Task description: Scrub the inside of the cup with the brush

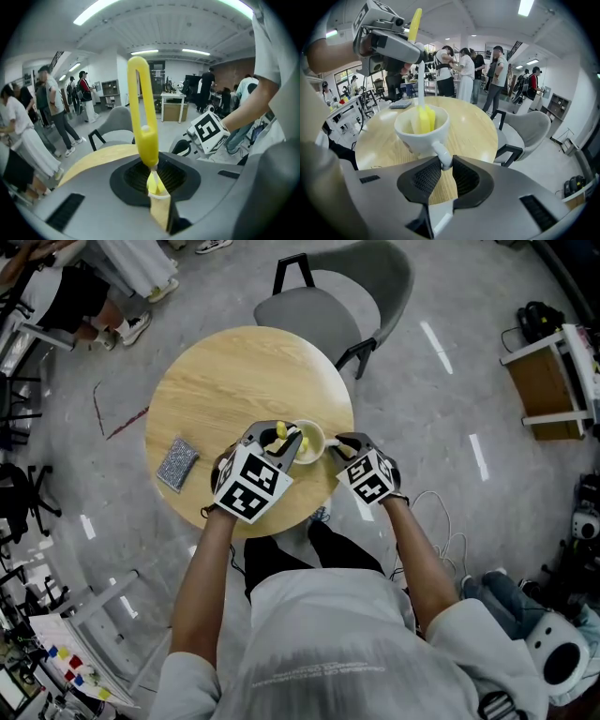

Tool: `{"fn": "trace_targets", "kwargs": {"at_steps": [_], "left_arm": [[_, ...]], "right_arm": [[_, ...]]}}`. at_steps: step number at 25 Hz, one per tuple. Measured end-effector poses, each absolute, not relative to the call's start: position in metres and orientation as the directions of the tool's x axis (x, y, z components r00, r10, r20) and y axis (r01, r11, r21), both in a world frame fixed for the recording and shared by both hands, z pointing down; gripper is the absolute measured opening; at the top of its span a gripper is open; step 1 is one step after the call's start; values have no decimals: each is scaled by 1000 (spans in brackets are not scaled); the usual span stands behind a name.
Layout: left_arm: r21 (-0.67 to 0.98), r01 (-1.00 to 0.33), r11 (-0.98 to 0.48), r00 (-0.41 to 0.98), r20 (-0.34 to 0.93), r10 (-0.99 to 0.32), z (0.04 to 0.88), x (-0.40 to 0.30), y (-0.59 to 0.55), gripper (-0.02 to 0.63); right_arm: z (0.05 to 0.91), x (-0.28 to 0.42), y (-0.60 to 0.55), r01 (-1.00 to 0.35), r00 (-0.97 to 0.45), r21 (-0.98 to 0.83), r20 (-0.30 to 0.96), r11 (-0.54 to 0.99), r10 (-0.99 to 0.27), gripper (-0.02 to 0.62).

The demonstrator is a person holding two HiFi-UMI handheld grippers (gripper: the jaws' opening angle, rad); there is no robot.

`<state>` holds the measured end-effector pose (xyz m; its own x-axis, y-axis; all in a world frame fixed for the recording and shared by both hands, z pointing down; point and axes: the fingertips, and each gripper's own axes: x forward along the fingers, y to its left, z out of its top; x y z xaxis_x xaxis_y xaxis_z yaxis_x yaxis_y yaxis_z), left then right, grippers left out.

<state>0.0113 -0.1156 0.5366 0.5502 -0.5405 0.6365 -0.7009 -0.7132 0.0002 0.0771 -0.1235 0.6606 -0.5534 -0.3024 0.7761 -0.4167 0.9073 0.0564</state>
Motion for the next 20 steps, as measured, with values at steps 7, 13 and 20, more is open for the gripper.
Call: {"fn": "trace_targets", "kwargs": {"at_steps": [7,13,20], "left_arm": [[-106,-758,-644,504,532,-680,536,31,-125,51],[27,-805,-593,548,417,-725,523,38,-137,49],[156,-783,-603,609,397,-687,525,40,-132,51]], "right_arm": [[660,75,-124,-423,-563,49,768,905,-305,99],[661,76,-127,-421,-566,47,767,906,-303,98],[661,76,-127,-423,-571,42,763,905,-303,99]]}}
